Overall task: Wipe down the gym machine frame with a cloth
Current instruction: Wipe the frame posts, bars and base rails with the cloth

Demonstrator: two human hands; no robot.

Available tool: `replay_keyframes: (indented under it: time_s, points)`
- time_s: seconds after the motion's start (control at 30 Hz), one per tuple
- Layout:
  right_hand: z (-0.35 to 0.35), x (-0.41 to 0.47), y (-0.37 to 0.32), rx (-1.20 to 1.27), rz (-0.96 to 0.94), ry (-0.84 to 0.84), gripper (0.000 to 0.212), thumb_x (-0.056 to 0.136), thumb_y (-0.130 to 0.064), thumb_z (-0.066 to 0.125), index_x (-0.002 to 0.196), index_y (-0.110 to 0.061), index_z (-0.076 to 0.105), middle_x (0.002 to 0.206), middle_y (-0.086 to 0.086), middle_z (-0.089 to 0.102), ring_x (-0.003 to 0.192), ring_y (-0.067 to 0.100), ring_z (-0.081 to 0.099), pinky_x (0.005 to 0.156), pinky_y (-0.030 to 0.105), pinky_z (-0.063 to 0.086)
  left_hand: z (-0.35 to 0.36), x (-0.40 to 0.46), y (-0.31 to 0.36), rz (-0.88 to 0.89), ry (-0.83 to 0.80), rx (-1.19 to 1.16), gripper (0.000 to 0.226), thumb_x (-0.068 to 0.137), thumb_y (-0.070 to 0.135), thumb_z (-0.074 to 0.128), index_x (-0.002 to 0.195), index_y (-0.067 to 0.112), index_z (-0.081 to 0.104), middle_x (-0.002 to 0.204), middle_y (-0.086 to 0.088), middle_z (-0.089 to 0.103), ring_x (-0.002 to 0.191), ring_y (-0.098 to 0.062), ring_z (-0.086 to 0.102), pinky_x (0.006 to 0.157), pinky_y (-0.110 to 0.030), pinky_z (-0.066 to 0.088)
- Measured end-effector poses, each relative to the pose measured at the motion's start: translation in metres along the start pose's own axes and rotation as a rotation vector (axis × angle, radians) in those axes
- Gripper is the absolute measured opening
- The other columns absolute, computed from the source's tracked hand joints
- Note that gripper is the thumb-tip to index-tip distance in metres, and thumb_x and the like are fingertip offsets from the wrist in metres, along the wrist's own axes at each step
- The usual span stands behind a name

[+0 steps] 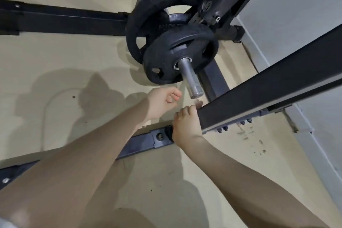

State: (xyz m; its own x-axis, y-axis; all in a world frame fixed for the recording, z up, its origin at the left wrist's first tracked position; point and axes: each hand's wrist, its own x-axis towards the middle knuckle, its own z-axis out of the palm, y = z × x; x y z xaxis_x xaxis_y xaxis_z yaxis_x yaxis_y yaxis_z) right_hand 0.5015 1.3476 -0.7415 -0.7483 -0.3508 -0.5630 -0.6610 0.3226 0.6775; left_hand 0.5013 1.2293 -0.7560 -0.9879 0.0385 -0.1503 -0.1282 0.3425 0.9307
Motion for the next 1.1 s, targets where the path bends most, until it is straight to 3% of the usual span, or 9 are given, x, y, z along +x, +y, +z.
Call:
replay_keyframes:
  time_s: [0.07,0.17,0.23,0.4,0.53,0.7,0.9,1.03,1.1]
  points:
    - [0.012,0.016,-0.03,-0.038,-0.067,-0.04,0.046,0.1,-0.03,0.031,0.14,-0.008,0.035,0.14,0.012,0.043,0.129,0.033,0.036,0.112,0.047,0.02,0.013,-0.015,-0.034,-0.053,-0.077,0.128,0.028,0.088,0.003,0.059,0.116,0.01,0.061,0.107,-0.001,0.063,0.094,-0.015,0.056,0.066,-0.002,0.034]
    - [0.011,0.015,-0.032,-0.085,-0.095,-0.035,0.049,0.1,-0.03,0.034,0.143,-0.008,0.032,0.14,0.012,0.041,0.131,0.034,0.033,0.111,0.05,0.018,0.037,-0.037,-0.066,-0.141,-0.158,0.224,0.036,0.088,0.014,0.062,0.122,0.019,0.051,0.118,0.001,0.059,0.106,-0.016,0.056,0.087,-0.022,0.041]
    - [0.004,0.001,-0.01,-0.175,-0.05,0.039,0.047,0.1,-0.028,0.032,0.14,-0.005,0.035,0.136,0.014,0.043,0.129,0.035,0.035,0.11,0.05,0.018,0.047,-0.035,-0.072,-0.197,-0.165,0.325,0.046,0.086,0.025,0.064,0.127,0.018,0.046,0.124,-0.004,0.056,0.111,-0.025,0.055,0.09,-0.036,0.046]
    - [0.003,-0.014,0.017,-0.028,0.072,0.12,0.047,0.099,-0.026,0.026,0.137,0.0,0.035,0.136,0.017,0.042,0.127,0.035,0.035,0.112,0.047,0.017,0.053,-0.016,-0.071,-0.202,-0.225,0.553,0.035,0.08,0.032,0.065,0.102,0.01,0.05,0.111,-0.009,0.059,0.098,-0.029,0.057,0.071,-0.03,0.044]
    - [0.005,0.018,-0.024,0.017,-0.026,-0.102,0.05,0.099,-0.042,0.029,0.135,-0.008,0.041,0.133,0.014,0.047,0.126,0.032,0.039,0.112,0.055,0.016,0.055,-0.019,-0.079,-0.177,-0.179,0.562,0.036,0.082,0.036,0.065,0.108,0.013,0.054,0.113,-0.003,0.059,0.103,-0.027,0.056,0.075,-0.029,0.039]
    - [0.01,0.018,-0.022,-0.05,-0.094,-0.01,0.047,0.1,-0.033,0.032,0.138,-0.006,0.037,0.136,0.013,0.045,0.126,0.033,0.038,0.109,0.058,0.018,0.055,-0.022,-0.08,-0.193,-0.165,0.54,0.036,0.083,0.035,0.066,0.109,0.015,0.052,0.11,-0.004,0.062,0.1,-0.027,0.057,0.075,-0.029,0.038]
    - [-0.015,-0.049,0.076,-0.07,0.125,0.254,0.043,0.096,-0.026,0.029,0.129,-0.006,0.048,0.123,0.012,0.056,0.118,0.035,0.044,0.113,0.054,0.013,0.051,-0.021,-0.055,-0.257,-0.25,0.607,0.067,0.085,0.029,0.065,0.14,0.012,0.029,0.131,-0.012,0.054,0.113,-0.032,0.054,0.089,-0.038,0.046]
    - [-0.018,-0.084,0.124,0.081,0.22,0.781,0.011,0.077,-0.017,0.067,0.081,-0.006,0.068,0.076,0.011,0.065,0.082,0.033,0.061,0.099,0.052,0.037,0.033,-0.019,0.009,-0.077,-0.231,0.462,0.078,0.088,0.032,0.064,0.149,0.018,0.018,0.149,0.0,0.033,0.133,-0.021,0.036,0.101,-0.028,0.032]
    - [-0.002,-0.102,0.125,0.122,0.197,1.073,0.007,0.084,-0.015,0.067,0.08,-0.01,0.065,0.073,0.009,0.063,0.073,0.03,0.06,0.086,0.044,0.047,0.023,-0.023,0.048,0.013,-0.141,0.248,0.069,0.088,0.022,0.064,0.146,0.02,0.026,0.137,0.003,0.041,0.131,-0.016,0.039,0.102,-0.024,0.031]
